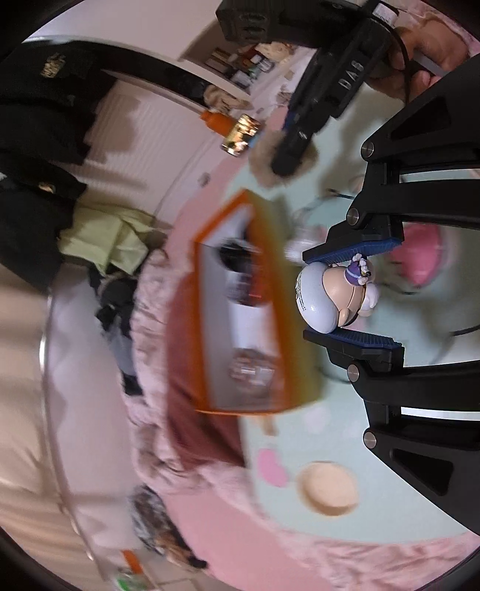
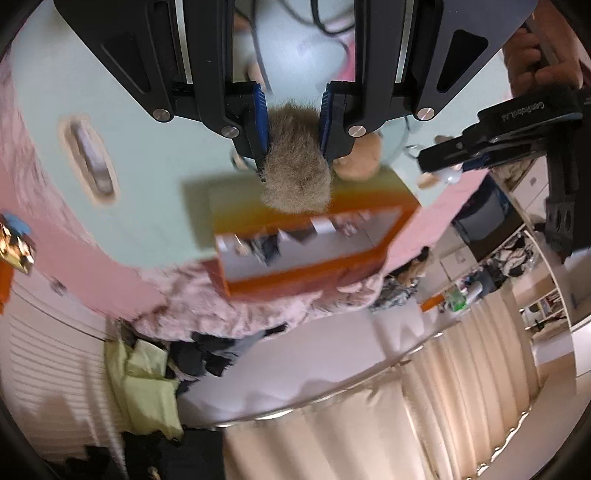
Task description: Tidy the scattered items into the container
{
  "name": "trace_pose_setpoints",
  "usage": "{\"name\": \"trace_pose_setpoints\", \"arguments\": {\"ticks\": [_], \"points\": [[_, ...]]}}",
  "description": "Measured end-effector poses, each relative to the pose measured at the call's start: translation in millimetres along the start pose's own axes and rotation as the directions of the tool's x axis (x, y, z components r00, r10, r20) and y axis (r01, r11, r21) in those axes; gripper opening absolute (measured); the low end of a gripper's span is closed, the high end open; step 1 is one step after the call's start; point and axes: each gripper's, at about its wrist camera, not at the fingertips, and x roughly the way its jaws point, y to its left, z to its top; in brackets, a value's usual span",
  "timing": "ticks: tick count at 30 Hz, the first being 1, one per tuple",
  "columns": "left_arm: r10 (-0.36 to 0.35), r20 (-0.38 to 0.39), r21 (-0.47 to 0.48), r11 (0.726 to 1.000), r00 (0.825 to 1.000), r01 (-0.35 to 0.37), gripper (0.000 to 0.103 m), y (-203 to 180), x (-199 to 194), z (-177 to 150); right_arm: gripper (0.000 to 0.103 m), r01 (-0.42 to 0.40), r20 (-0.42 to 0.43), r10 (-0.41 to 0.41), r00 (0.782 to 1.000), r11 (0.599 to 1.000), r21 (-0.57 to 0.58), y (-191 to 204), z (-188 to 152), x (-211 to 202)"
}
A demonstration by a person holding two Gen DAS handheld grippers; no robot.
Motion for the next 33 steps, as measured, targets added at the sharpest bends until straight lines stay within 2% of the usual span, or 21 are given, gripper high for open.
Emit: {"name": "trace_pose_setpoints", "arguments": {"ticks": [5, 8, 10, 11, 12, 13, 14, 15, 16, 18, 21, 23, 26, 27, 28, 30, 33], "points": [[0.029, 0.048, -0.008, 1.0, 0.998, -0.029, 0.033, 11, 14, 64, 0.024, 0.022, 0.019, -0.021, 1.0, 0.998, -0.053, 17, 63, 26], [0.035, 0.035, -0.049, 0.998, 0.999, -0.033, 0.033, 21, 35, 83, 0.024, 0.009, -0.007, -0.009, 1.0, 1.0, -0.008, 13, 89, 48], [0.045, -0.001, -0.065, 0.997, 0.999, -0.045, 0.033, 26, 55, 86, 0.026, 0.01, -0.028, -0.01, 1.0, 1.0, 0.002, 12, 98, 61], [0.049, -0.026, -0.073, 0.996, 0.998, -0.051, 0.035, 29, 66, 85, 0.026, 0.008, -0.058, -0.009, 0.998, 1.0, -0.007, 12, 102, 74], [0.052, -0.056, -0.085, 0.995, 0.997, -0.057, 0.043, 32, 79, 81, 0.028, 0.008, -0.075, -0.009, 0.997, 1.0, -0.014, 12, 103, 81], [0.057, -0.077, -0.101, 0.993, 0.995, -0.064, 0.045, 35, 86, 77, 0.035, 0.013, -0.115, -0.016, 0.993, 0.999, -0.03, 12, 101, 94], [0.06, -0.099, -0.124, 0.99, 0.993, -0.072, 0.053, 40, 92, 71, 0.042, 0.039, -0.155, -0.045, 0.987, 0.998, -0.042, 11, 98, 105], [0.041, -0.114, -0.146, 0.988, 0.993, -0.058, 0.061, 43, 95, 65, 0.052, 0.074, -0.182, -0.081, 0.98, 0.996, -0.048, 10, 95, 111], [0.02, -0.118, -0.167, 0.985, 0.993, -0.04, 0.064, 46, 96, 59, 0.057, 0.117, -0.214, -0.124, 0.969, 0.992, -0.046, 5, 88, 117], [0.009, -0.102, -0.193, 0.981, 0.995, -0.029, 0.069, 51, 91, 49, 0.057, 0.101, -0.202, -0.103, 0.974, 0.995, -0.019, -1, 74, 112], [0.045, -0.073, -0.192, 0.98, 0.996, -0.058, 0.074, 51, 78, 42, 0.061, 0.115, -0.15, -0.116, 0.982, 0.993, -0.011, -7, 60, 93], [0.055, -0.048, -0.19, 0.98, 0.997, -0.063, 0.076, 49, 65, 41, 0.061, 0.118, -0.129, -0.12, 0.984, 0.993, -0.02, -5, 58, 81], [0.084, -0.029, -0.164, 0.983, 0.996, -0.087, 0.085, 40, 42, 37, 0.061, 0.107, -0.099, -0.11, 0.989, 0.994, -0.038, 4, 59, 58], [0.101, -0.034, -0.147, 0.984, 0.994, -0.105, 0.09, 36, 36, 33, 0.064, 0.103, -0.094, -0.108, 0.99, 0.993, -0.048, 10, 59, 51], [0.113, -0.042, -0.131, 0.984, 0.993, -0.117, 0.093, 33, 30, 27, 0.07, 0.108, -0.093, -0.113, 0.989, 0.992, -0.064, 16, 58, 44], [0.102, -0.057, -0.102, 0.989, 0.993, -0.108, 0.094, 26, 19, 9, 0.075, 0.144, -0.098, -0.156, 0.983, 0.982, -0.121, 28, 47, 30], [0.101, -0.105, -0.097, 0.989, 0.989, -0.111, 0.095, 22, 11, -24, 0.076, 0.157, -0.138, -0.184, 0.973, 0.97, -0.186, 38, 21, 23]]}}
